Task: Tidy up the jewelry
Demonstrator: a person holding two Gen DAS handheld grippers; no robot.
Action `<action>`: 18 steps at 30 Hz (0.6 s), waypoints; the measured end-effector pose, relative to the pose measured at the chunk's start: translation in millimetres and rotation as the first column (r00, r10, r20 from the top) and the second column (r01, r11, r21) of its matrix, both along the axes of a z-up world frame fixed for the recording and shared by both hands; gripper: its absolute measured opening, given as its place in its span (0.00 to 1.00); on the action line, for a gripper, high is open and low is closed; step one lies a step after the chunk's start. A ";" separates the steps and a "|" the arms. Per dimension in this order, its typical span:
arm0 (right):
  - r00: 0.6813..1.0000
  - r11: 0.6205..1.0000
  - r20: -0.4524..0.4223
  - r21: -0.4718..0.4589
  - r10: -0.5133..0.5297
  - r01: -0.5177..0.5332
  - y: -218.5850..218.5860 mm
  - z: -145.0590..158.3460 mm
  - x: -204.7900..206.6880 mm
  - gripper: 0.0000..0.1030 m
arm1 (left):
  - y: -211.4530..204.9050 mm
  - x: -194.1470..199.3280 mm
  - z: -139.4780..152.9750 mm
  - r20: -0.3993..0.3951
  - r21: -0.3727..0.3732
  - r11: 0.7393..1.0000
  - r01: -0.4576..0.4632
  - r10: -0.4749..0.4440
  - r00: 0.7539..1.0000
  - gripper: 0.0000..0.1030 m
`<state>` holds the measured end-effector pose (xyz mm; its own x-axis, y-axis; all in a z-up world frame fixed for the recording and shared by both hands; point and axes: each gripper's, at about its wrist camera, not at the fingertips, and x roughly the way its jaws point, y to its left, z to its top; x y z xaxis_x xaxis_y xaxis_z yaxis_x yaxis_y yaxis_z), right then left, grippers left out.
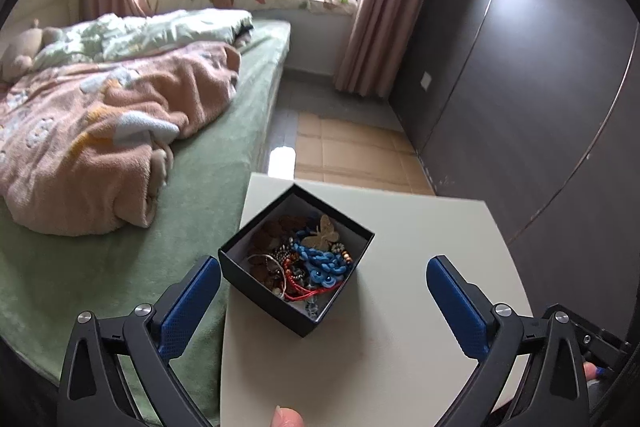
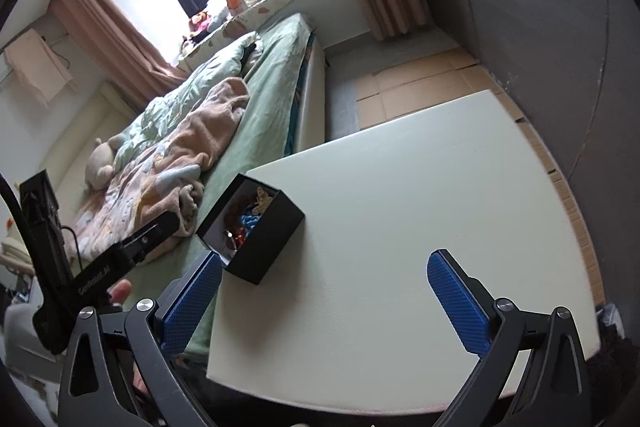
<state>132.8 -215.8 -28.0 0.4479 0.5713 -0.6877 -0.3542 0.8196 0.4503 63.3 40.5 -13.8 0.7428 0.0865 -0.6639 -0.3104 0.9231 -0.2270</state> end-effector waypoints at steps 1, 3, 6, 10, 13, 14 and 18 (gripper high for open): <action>1.000 1.000 0.003 0.003 0.000 0.000 -1.9 1.1 -1.9 1.00 | -2.6 -3.4 2.0 0.012 0.004 1.000 -0.004 0.004 1.000 1.00; 1.000 1.000 0.017 -0.005 -0.003 0.003 -4.6 4.0 -5.9 1.00 | -8.5 -10.4 5.7 0.033 0.014 1.000 -0.006 0.005 0.999 1.00; 0.999 1.000 0.041 -0.021 0.006 -0.005 -8.3 7.7 -14.9 1.00 | -19.6 -21.2 12.5 0.064 0.046 0.999 -0.011 0.008 0.998 1.00; 0.998 0.998 0.069 -0.057 0.010 -0.006 -14.6 11.1 -28.0 1.00 | -35.5 -33.6 22.5 0.101 0.094 0.996 -0.004 -0.006 0.995 1.00; 0.997 0.997 0.077 -0.082 0.012 -0.006 -20.0 13.7 -35.9 1.00 | -49.0 -39.5 26.6 0.099 0.130 0.991 0.017 -0.030 0.995 1.00; 0.997 0.997 0.079 -0.082 0.013 -0.007 -21.8 14.6 -37.2 1.00 | -53.8 -41.5 27.6 0.101 0.143 0.989 0.026 -0.041 0.994 1.00; 0.996 0.995 0.093 -0.097 0.005 0.004 -29.4 16.4 -41.0 1.00 | -66.2 -48.6 29.9 0.115 0.187 0.982 0.041 -0.063 0.991 1.00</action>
<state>91.8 -245.2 -11.6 0.5121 0.5045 -0.6952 -0.3912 0.8575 0.3341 14.6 -25.6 16.1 0.8226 0.1582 -0.5461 -0.2420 0.9666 -0.0845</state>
